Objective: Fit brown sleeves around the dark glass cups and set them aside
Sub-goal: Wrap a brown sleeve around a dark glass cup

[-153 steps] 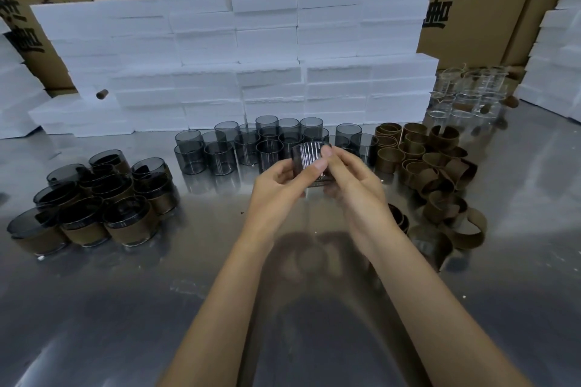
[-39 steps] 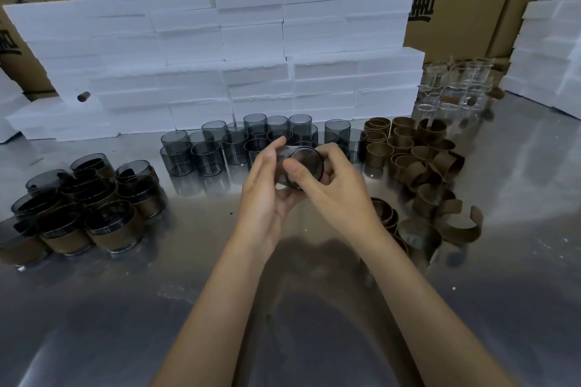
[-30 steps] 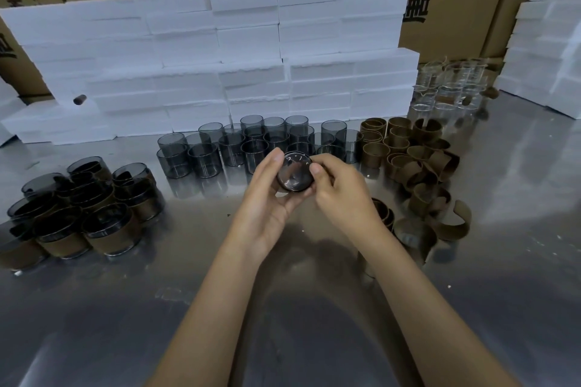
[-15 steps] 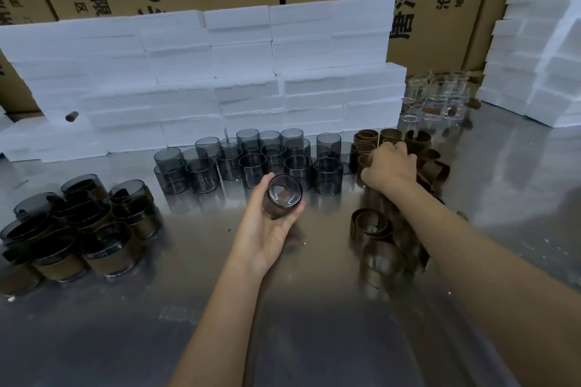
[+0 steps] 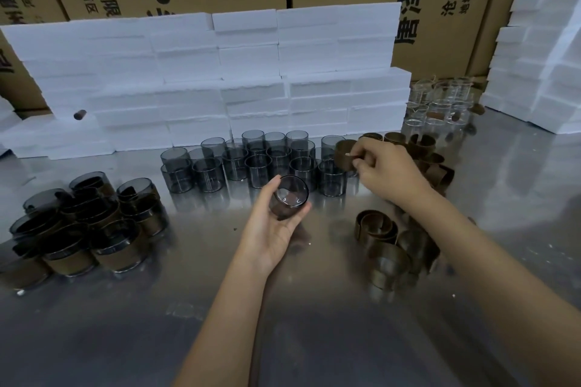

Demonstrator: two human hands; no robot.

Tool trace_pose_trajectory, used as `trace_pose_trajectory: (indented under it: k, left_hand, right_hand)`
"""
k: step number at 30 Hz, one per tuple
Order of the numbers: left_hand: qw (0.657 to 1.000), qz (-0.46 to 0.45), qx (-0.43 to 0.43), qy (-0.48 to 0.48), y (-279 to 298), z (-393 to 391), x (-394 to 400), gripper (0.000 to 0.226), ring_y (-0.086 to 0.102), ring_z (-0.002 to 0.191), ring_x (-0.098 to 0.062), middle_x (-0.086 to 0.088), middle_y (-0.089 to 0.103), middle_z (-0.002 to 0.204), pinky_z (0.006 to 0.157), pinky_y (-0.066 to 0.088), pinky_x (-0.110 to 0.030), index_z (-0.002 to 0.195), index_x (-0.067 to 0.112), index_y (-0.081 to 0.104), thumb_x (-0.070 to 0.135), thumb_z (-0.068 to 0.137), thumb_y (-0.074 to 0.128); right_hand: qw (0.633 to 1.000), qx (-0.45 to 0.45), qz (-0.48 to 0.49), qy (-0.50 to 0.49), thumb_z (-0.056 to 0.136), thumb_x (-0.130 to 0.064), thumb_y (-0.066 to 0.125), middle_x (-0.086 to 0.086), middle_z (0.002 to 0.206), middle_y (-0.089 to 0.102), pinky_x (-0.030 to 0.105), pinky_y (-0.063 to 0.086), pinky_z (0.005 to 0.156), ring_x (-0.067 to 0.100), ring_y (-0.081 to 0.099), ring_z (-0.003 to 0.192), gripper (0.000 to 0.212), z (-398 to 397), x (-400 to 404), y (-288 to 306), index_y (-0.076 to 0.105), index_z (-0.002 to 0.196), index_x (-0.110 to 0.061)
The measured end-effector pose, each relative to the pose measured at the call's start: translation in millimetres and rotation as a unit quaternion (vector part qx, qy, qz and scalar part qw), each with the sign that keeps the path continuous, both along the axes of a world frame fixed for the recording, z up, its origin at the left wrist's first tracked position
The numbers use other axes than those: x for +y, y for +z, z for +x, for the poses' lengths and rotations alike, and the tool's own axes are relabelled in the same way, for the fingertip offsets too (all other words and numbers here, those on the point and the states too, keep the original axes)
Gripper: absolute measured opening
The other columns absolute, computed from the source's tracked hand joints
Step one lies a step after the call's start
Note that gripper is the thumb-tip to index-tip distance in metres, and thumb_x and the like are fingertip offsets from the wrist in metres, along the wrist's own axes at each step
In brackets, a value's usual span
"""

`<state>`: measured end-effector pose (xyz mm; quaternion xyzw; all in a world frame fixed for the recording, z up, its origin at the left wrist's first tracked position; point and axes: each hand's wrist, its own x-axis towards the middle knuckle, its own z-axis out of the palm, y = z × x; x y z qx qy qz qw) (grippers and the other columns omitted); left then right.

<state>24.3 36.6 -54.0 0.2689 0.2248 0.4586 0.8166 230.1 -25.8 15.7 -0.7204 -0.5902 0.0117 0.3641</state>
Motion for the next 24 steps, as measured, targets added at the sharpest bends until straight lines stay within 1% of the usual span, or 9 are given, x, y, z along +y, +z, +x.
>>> trace_pose_trajectory:
  k: [3,6,9,12,14,17,20,23,24]
  left_hand:
    - [1.0,0.017,0.001,-0.002,0,-2,-1,0.029,0.076,0.097,-0.028,-0.014,0.077,0.105,0.081,0.063,-0.042,0.106,0.013,0.07,0.028,0.082,0.076]
    - [0.998,0.056,0.016,-0.028,0,-5,-3,0.029,0.074,0.102,-0.025,-0.015,0.074,0.115,0.086,0.062,-0.04,0.11,0.013,0.071,0.036,0.093,0.066]
    - [0.995,0.081,0.037,-0.047,2,-7,-6,0.035,0.074,0.101,-0.022,-0.014,0.075,0.112,0.08,0.062,-0.035,0.11,0.012,0.076,0.04,0.101,0.056]
    - [0.99,0.107,0.073,-0.06,6,-7,-8,0.04,0.073,0.1,-0.02,-0.013,0.075,0.107,0.081,0.06,-0.033,0.108,0.013,0.079,0.044,0.102,0.055]
    - [0.987,0.119,0.096,-0.053,7,-6,-9,0.045,0.069,0.106,-0.021,-0.015,0.069,0.114,0.084,0.06,-0.034,0.12,0.007,0.072,0.045,0.098,0.063]
    - [0.985,0.13,0.111,-0.036,6,-6,-7,0.06,0.062,0.112,-0.024,-0.021,0.058,0.122,0.088,0.06,-0.037,0.136,0.003,0.057,0.041,0.092,0.072]
    - [0.987,0.126,0.099,-0.03,6,-6,-5,0.06,0.07,0.106,-0.021,-0.019,0.064,0.127,0.078,0.059,-0.034,0.135,0.009,0.059,0.03,0.082,0.08]
    - [0.99,0.113,0.073,-0.04,6,-7,-4,0.061,0.075,0.095,-0.018,-0.014,0.069,0.121,0.073,0.061,-0.032,0.135,0.011,0.058,0.02,0.078,0.079]
    - [0.989,0.117,0.071,-0.049,7,-7,-5,0.06,0.076,0.093,-0.018,-0.011,0.073,0.114,0.073,0.061,-0.033,0.135,0.012,0.058,0.02,0.079,0.078]
  right_hand:
    - [0.998,-0.016,0.036,0.043,0.092,-0.018,0.047,-0.001,0.062,0.06,0.029,0.034,0.055,0.017,0.055,0.057,0.017,-34,-12,2,0.059,0.081,-0.02]
    - [0.996,-0.059,0.042,0.05,0.09,-0.03,0.045,0.002,0.065,0.06,0.034,0.037,0.058,0.026,0.054,0.063,0.019,-62,-16,1,0.056,0.082,-0.018]
    - [0.988,-0.138,0.013,0.076,0.09,-0.019,0.052,0.001,0.077,0.057,0.035,0.036,0.061,0.029,0.055,0.075,0.006,-78,-14,-3,0.047,0.091,-0.017]
    - [0.975,-0.197,0.008,0.103,0.091,-0.008,0.051,-0.003,0.089,0.044,0.033,0.031,0.069,0.026,0.051,0.093,0.017,-86,-12,-11,0.047,0.104,-0.017]
    - [0.966,-0.238,0.019,0.095,0.09,-0.004,0.054,-0.003,0.093,0.04,0.029,0.029,0.072,0.022,0.046,0.098,0.027,-90,-11,-16,0.052,0.115,-0.015]
    - [0.96,-0.26,0.031,0.101,0.089,-0.002,0.059,0.001,0.1,0.053,0.026,0.027,0.075,0.017,0.038,0.093,0.03,-91,-11,-21,0.055,0.116,-0.015]
    - [0.982,-0.138,0.075,0.106,0.09,0.004,0.055,-0.002,0.089,0.052,0.028,0.029,0.069,0.014,0.036,0.084,0.025,-90,-14,-28,0.049,0.101,-0.018]
    - [0.987,0.042,0.139,0.069,0.097,-0.005,0.055,-0.003,0.094,0.058,0.033,0.046,0.072,0.016,0.054,0.087,0.018,-88,-12,-37,0.048,0.107,-0.018]
    - [0.984,0.069,0.154,0.053,0.098,-0.008,0.057,-0.003,0.095,0.059,0.034,0.049,0.075,0.016,0.057,0.088,0.016,-87,-11,-39,0.05,0.107,-0.018]
